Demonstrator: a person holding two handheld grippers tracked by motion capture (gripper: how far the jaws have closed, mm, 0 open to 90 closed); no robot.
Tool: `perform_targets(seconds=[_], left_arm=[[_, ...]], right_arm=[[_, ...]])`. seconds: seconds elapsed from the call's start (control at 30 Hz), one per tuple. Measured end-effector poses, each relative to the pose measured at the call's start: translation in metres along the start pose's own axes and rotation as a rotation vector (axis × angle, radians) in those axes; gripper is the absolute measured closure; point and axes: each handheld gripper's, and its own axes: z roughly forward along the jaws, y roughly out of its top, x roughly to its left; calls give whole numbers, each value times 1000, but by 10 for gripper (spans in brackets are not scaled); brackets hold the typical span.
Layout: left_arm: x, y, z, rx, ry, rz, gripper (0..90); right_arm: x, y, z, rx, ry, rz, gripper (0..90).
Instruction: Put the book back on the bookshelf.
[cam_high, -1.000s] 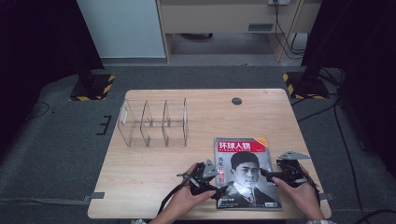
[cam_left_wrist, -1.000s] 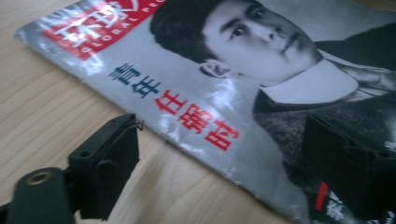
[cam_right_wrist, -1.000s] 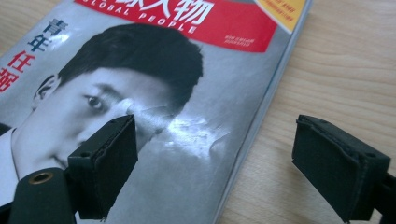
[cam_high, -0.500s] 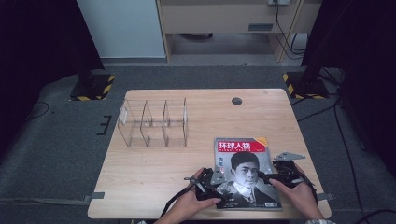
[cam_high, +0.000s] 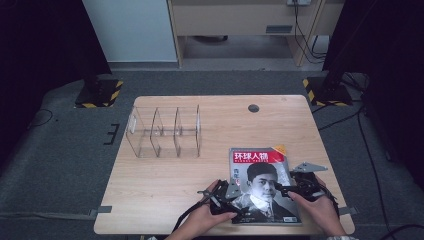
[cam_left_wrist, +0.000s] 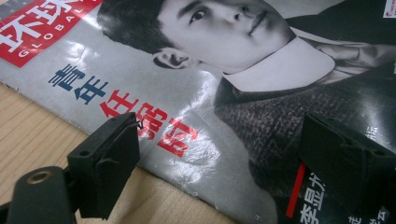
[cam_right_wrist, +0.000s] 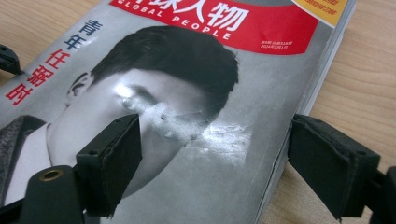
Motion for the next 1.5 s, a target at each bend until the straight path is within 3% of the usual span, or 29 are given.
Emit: perform_targets(seconds=[0.4,0.53,0.7,0.83,0.9,1.33,1.43,1.5], left_arm=[[0,0,0,2,0,-2,117],[0,0,0,3,0,-2,117],[0,0,0,3,0,-3,117],[0,0,0,3,1,-4,117],[0,0,0,4,0,-5,117],[0,1,0,7,0,-4,117],[0,1,0,7,0,-4,117],[0,1,1,4,0,-8,117]], right_arm=[[3,3,-7,-20,6,-24,252],[4,4,-8,-20,-10,-43,283],[8,4,-6,8,-51,-102,288],[7,4,-6,12,-46,-94,296],[7,5,-8,-4,-25,-67,306],[6,7,-14,-66,20,-51,414],[6,9,-15,-101,55,-31,429],[7,9,-13,-92,54,-21,429]])
